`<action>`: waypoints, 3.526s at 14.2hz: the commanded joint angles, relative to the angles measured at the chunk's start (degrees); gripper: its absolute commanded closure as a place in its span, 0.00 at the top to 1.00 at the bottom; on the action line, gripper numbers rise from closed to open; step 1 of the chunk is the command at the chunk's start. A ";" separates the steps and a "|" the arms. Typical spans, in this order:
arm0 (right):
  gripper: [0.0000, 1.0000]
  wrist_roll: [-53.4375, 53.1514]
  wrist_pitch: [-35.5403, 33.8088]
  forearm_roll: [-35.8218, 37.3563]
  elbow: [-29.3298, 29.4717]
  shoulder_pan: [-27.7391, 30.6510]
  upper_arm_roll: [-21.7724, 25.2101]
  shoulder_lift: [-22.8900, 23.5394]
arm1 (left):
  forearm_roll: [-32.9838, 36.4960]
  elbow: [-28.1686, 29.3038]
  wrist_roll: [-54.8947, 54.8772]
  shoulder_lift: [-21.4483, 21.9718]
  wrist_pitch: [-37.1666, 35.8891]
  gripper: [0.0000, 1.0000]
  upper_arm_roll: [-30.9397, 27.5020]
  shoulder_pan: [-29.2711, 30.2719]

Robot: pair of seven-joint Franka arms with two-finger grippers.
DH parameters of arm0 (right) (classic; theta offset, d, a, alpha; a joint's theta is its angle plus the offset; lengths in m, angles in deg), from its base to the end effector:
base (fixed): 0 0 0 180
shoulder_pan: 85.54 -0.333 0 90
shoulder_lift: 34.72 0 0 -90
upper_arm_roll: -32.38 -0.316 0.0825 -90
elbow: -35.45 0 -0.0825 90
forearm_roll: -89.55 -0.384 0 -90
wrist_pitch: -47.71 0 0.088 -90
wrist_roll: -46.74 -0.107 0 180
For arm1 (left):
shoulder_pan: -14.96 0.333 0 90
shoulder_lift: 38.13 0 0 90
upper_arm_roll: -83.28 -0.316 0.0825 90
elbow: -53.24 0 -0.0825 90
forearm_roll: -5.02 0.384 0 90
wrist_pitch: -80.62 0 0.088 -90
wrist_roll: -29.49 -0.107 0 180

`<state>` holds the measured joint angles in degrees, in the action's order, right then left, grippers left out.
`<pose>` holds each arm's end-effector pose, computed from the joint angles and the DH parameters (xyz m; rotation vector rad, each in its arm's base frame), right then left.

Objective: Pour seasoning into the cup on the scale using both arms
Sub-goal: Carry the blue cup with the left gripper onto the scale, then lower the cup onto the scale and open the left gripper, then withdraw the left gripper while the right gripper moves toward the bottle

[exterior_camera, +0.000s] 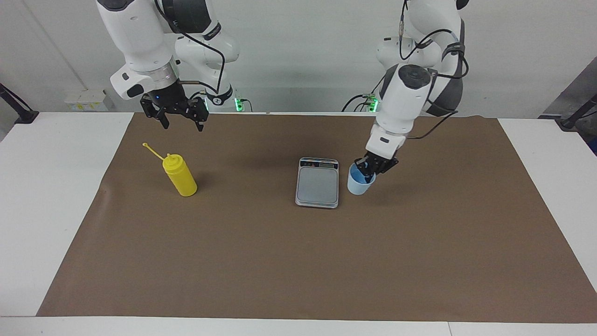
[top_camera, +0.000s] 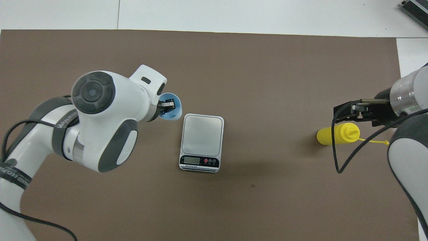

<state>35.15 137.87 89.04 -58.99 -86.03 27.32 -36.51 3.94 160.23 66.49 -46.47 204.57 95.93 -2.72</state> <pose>0.5406 0.0542 0.6053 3.1360 -0.1660 -0.0691 0.5309 -0.3054 0.4535 3.0062 0.1964 0.1531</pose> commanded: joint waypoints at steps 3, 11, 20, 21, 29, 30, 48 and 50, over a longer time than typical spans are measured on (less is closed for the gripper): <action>1.00 1.40 0.64 0.07 -1.36 1.71 0.05 -1.20 | 4.58 1.30 5.78 -3.95 4.80 0.00 -1.14 -6.39; 1.00 1.31 0.64 -0.01 -1.54 2.42 -0.04 -1.20 | 5.04 4.55 7.82 -5.46 7.71 0.00 -1.14 -9.56; 1.00 1.31 0.73 -0.01 -1.72 2.42 -0.04 -1.28 | 5.13 4.65 7.56 -3.45 6.41 1.00 -1.57 -8.77; 1.00 1.22 0.73 -0.01 -1.80 2.42 -0.04 -1.37 | 5.13 2.99 7.30 -2.04 3.61 1.00 -1.75 -8.25; 1.00 2.71 0.73 -0.01 -2.33 2.59 -0.04 -1.46 | 4.95 0.24 -11.56 6.57 -9.06 1.00 -1.75 6.77; 1.00 5.85 0.73 -0.01 -2.42 2.68 -0.04 -1.46 | 4.52 0.24 -15.51 7.63 -10.82 1.00 -1.75 8.96; 1.00 77.21 21.37 -23.90 -29.12 28.51 0.13 -6.47 | -2.17 -11.53 -39.72 12.30 -32.54 1.00 -2.10 23.75; 1.00 86.87 21.82 -28.38 -30.36 31.49 0.13 -3.50 | -0.68 -11.97 -39.81 12.38 -33.68 1.00 -2.10 23.66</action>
<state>113.76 157.98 64.95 -86.88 -57.30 27.99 -41.48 2.54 149.04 27.76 -34.84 173.06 93.44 20.34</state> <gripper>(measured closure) 0.000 0.000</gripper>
